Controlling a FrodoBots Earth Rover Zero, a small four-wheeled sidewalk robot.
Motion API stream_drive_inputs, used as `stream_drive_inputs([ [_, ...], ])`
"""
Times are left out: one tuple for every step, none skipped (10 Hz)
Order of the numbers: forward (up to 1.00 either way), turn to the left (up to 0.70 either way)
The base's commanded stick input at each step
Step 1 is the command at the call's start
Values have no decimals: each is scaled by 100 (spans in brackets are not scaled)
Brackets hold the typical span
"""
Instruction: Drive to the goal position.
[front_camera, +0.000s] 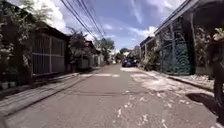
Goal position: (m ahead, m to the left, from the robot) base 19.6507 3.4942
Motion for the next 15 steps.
stream_drive_inputs([
  [85,-2],
  [85,0],
  [85,0],
  [85,0],
  [85,0],
  [85,0],
  [85,0],
  [85,0],
  [85,0],
  [85,0],
  [85,0],
  [85,0],
  [85,0],
  [85,0],
  [85,0],
])
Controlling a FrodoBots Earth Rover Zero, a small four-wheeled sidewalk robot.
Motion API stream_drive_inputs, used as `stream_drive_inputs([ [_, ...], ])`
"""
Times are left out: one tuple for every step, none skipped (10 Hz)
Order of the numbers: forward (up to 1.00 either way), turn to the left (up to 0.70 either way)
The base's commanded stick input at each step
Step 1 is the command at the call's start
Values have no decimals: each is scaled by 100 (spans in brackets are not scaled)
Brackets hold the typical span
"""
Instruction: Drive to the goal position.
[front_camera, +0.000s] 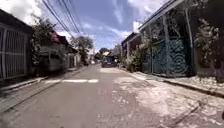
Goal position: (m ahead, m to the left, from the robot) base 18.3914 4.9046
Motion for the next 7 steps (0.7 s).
stream_drive_inputs([
  [85,0],
  [85,0],
  [85,0],
  [85,0],
  [85,0],
  [85,0],
  [85,0],
])
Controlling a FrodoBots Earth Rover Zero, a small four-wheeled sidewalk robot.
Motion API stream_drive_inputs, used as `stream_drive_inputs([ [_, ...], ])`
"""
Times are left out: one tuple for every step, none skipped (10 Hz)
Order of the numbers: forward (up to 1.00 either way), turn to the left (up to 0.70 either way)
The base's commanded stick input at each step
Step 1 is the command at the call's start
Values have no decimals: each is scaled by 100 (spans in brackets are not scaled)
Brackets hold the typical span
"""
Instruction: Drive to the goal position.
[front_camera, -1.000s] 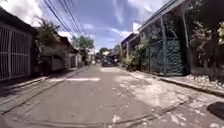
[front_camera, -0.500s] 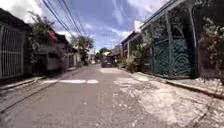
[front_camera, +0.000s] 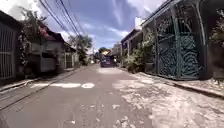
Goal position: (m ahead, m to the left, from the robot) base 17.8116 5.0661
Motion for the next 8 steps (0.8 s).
stream_drive_inputs([
  [85,0],
  [85,0],
  [85,0],
  [85,0],
  [85,0],
  [85,0],
  [85,0],
  [85,0],
])
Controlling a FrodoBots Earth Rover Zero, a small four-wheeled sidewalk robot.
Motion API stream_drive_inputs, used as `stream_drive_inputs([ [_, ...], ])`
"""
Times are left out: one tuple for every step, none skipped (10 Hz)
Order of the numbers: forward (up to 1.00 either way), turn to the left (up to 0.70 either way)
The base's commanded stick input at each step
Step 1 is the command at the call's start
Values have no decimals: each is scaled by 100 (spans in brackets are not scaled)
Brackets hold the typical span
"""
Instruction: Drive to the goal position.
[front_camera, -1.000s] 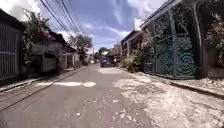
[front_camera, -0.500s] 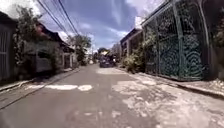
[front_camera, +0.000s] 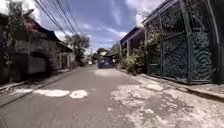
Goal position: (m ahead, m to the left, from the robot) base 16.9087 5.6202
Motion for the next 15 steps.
stream_drive_inputs([
  [85,0],
  [85,0],
  [85,0],
  [85,0],
  [85,0],
  [85,0],
  [85,0],
  [85,0],
  [85,0],
  [85,0],
  [85,0],
  [85,0],
  [85,0],
  [85,17],
  [85,34],
])
